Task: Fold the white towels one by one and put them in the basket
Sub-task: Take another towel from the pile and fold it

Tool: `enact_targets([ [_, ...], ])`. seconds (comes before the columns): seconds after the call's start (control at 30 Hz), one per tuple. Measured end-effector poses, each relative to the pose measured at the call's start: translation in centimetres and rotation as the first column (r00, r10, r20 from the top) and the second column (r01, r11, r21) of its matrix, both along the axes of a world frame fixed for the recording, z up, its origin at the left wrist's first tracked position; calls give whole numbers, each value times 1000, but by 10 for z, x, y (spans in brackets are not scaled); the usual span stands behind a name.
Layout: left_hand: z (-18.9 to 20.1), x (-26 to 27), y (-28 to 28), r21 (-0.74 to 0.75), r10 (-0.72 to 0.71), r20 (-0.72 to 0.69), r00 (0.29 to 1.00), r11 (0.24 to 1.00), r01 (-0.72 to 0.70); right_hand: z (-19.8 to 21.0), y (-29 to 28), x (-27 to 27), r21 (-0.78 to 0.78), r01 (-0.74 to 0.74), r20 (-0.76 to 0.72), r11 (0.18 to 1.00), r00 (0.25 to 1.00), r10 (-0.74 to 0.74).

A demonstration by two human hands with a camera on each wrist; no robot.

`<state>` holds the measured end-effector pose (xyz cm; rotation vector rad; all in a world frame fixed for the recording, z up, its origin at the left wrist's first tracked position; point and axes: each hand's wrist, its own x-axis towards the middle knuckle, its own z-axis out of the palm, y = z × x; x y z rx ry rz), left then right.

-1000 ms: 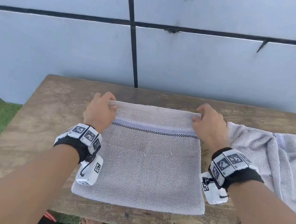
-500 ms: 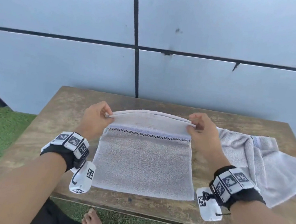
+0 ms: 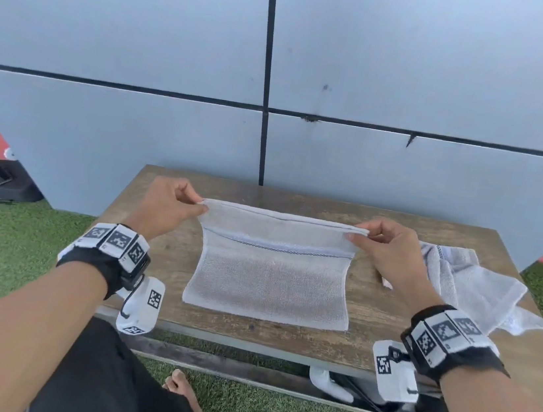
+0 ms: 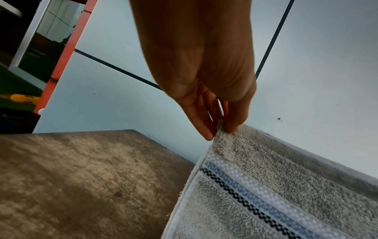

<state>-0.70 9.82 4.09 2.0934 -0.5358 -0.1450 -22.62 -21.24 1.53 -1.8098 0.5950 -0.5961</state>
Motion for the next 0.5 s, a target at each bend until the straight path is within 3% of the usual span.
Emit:
enact_targets([
  [0.23,17,-6,13,36,-32,28,999,999,31,15,1,-12,-64,-4,-18,998,1000,2],
  [0.37,25,-1,21,152,-70,50,996,986,62,21,-7,-14,-85,1,-61,996,998,-6],
  [0.5,28,-2,18,112,-60,49,997,992,54,26,-8,-14,-94,-6,-84,996,996,-2],
])
